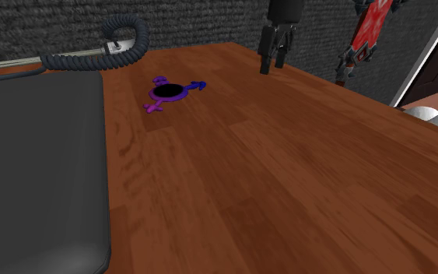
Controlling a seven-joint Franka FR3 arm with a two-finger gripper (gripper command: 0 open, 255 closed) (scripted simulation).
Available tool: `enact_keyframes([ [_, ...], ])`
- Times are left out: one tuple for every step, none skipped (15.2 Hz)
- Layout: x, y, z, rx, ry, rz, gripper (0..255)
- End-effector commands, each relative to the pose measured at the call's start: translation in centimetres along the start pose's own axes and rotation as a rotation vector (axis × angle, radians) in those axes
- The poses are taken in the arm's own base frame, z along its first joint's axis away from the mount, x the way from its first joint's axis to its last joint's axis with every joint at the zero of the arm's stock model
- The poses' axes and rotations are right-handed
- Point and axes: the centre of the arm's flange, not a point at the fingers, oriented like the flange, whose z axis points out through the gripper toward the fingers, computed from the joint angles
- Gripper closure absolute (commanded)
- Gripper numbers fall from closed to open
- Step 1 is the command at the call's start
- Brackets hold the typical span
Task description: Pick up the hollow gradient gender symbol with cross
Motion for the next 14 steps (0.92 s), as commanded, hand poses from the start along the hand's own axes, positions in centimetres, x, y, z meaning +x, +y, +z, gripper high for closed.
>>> enact_keyframes([
  [1.4, -2.5, -0.1, 0.002, -0.007, 0.008, 0],
  [2.1, -3.6, -0.2, 0.003, -0.011, 0.012, 0],
  [2.8, -4.8, -0.3, 0.004, -0.014, 0.015, 0],
  [3.5, -5.9, -0.3, 0.005, -0.018, 0.019, 0],
  [4.2, -7.0, -0.4, 0.005, -0.021, 0.022, 0],
  [4.9, -8.2, -0.4, 0.006, -0.024, 0.026, 0],
  [5.6, -9.3, -0.5, 0.007, -0.028, 0.029, 0],
  [6.4, -10.4, -0.6, 0.007, -0.031, 0.033, 0],
  [7.1, -11.5, -0.6, 0.008, -0.034, 0.036, 0],
  [7.8, -12.7, -0.7, 0.009, -0.038, 0.040, 0],
  [8.5, -13.8, -0.7, 0.010, -0.041, 0.043, 0],
  [9.3, -14.9, -0.7, 0.010, -0.045, 0.047, 0],
  [10.0, -16.0, -0.8, 0.011, -0.048, 0.050, 0],
  [10.8, -17.1, -0.8, 0.012, -0.051, 0.054, 0],
])
